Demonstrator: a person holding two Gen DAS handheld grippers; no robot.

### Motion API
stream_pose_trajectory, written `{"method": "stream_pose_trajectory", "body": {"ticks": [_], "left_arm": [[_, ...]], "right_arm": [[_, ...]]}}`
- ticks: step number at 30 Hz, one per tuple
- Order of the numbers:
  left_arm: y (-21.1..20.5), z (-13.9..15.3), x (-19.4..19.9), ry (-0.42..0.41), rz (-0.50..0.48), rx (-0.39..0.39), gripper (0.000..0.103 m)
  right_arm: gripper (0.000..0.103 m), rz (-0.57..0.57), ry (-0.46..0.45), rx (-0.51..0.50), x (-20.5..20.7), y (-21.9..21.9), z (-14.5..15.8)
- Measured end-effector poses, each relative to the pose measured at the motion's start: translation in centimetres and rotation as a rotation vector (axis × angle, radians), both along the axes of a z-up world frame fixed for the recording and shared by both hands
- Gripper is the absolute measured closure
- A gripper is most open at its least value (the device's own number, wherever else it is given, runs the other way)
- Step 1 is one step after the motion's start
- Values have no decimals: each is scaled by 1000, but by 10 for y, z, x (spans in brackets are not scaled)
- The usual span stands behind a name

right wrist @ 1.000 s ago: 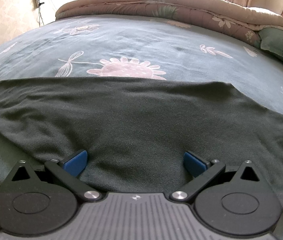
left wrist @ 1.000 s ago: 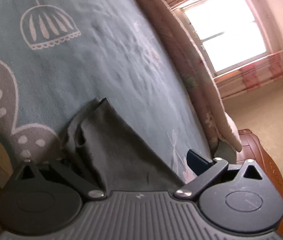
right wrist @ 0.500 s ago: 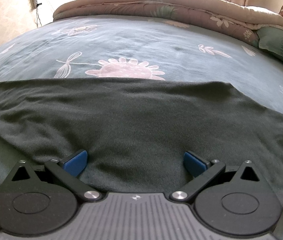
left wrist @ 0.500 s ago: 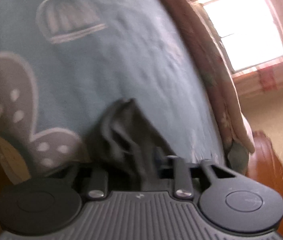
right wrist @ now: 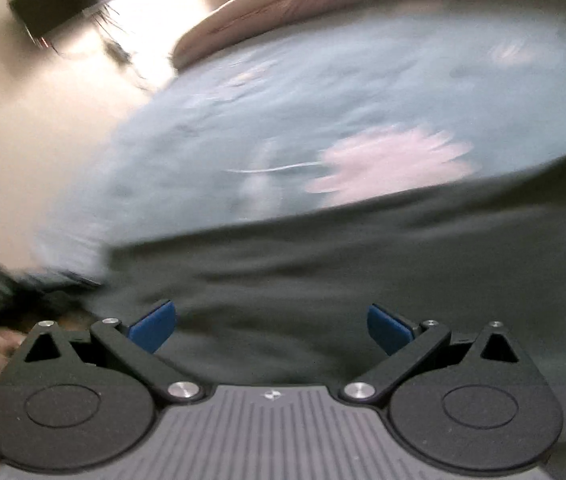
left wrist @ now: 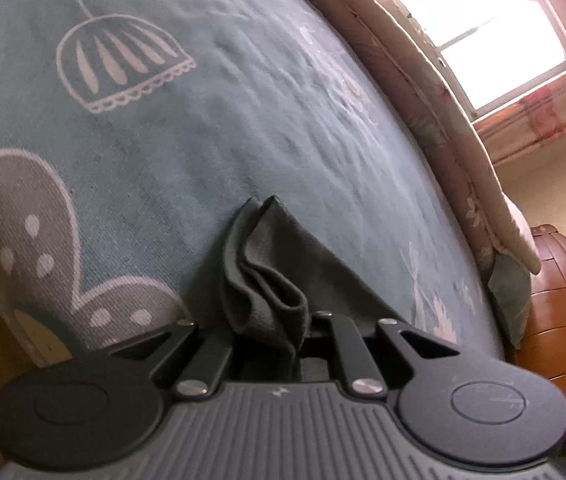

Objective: Fold clothes

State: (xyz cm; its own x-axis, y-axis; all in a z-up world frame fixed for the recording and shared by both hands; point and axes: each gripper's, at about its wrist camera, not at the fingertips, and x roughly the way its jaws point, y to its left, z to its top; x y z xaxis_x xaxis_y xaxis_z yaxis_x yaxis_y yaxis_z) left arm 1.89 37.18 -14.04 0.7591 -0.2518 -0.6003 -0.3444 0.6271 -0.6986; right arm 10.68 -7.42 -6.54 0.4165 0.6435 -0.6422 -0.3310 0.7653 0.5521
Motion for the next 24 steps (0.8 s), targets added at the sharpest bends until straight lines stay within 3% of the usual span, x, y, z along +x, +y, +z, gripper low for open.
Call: {"method": "stream_pose_trajectory", "body": {"ticks": [4, 7, 11, 16, 24], "left_arm": [[-1, 3, -1, 3, -18, 38, 94], [-2, 7, 0, 10, -26, 66, 94], [-8, 8, 6, -3, -15, 46, 94], [-1, -1, 0, -23, 3, -6, 94], [-1, -1, -1, -21, 1, -1, 94]], "right_arm": [[0, 78, 173, 194, 30, 41, -11], [0, 112, 233, 229, 43, 71, -16], [0, 120, 335, 244, 50, 96, -27], [0, 130, 318, 199, 47, 108, -32], [0, 65, 259, 185, 70, 117, -25]]}}
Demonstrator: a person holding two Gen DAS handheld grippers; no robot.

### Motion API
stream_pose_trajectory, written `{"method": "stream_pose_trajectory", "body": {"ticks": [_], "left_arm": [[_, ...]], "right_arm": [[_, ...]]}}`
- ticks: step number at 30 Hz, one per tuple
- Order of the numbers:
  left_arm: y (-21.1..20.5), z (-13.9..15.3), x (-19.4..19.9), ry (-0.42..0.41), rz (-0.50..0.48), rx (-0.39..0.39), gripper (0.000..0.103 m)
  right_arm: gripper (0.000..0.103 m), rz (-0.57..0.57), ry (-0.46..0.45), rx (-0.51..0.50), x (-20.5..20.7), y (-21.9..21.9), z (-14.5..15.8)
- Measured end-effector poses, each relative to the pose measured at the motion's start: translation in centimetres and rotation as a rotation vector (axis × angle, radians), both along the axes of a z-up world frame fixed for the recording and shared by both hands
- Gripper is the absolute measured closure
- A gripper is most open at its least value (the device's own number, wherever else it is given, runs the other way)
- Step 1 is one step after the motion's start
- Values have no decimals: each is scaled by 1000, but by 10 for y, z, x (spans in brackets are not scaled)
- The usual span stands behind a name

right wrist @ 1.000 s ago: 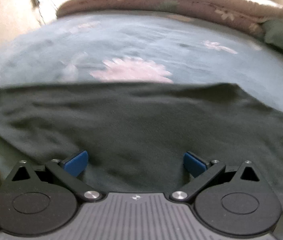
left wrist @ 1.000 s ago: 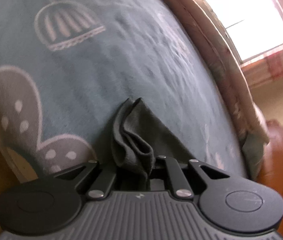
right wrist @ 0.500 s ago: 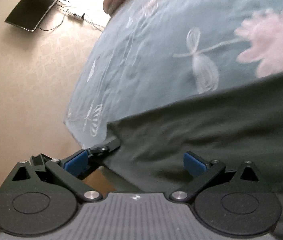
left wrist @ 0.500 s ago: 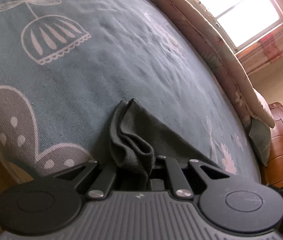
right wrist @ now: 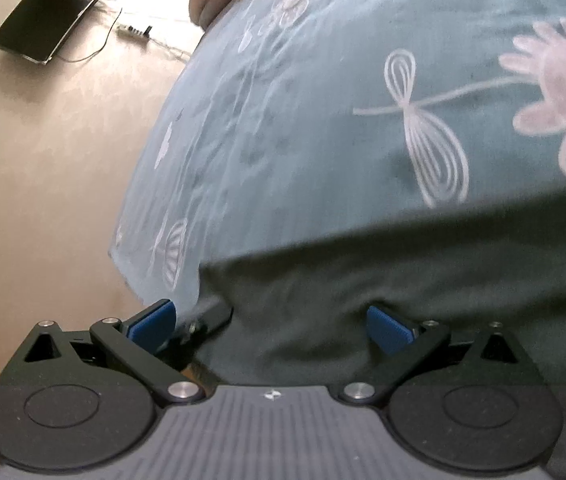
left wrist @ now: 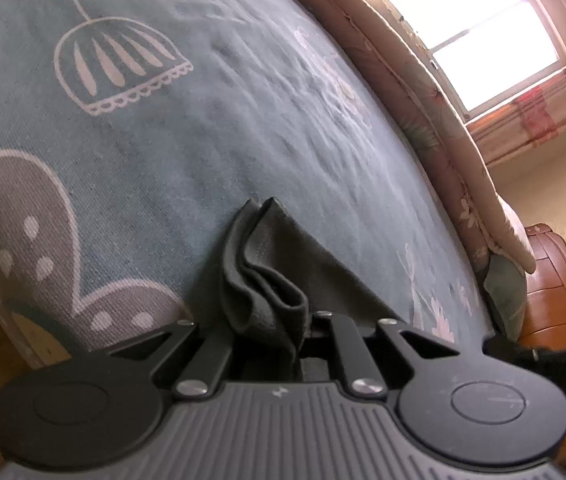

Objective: Fold clothes

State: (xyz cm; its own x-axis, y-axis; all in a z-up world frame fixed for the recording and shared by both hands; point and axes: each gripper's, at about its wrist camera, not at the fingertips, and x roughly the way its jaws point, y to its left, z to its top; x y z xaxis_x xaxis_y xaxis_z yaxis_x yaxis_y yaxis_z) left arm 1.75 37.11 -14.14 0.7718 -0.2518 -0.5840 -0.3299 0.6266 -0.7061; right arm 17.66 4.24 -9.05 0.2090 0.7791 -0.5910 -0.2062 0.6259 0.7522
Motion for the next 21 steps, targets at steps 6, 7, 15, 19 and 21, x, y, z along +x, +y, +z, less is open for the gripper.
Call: {"method": "stream_pose_trajectory", "body": {"ticks": [6, 7, 15, 19, 21], "left_arm": [[-1, 0, -2, -1, 8, 0, 94], [-1, 0, -2, 0, 8, 1, 94], [0, -1, -1, 3, 7, -6, 94], [0, -1, -1, 2, 11, -5, 94], [-1, 0, 0, 3, 11, -1, 94]], "right_arm": [[0, -42, -40, -17, 22, 5, -3], [0, -50, -38, -17, 26, 5, -4], [0, -15, 12, -30, 10, 4, 7], [0, 5, 28, -71, -11, 5, 9], [0, 7, 47, -81, -19, 6, 4]]}}
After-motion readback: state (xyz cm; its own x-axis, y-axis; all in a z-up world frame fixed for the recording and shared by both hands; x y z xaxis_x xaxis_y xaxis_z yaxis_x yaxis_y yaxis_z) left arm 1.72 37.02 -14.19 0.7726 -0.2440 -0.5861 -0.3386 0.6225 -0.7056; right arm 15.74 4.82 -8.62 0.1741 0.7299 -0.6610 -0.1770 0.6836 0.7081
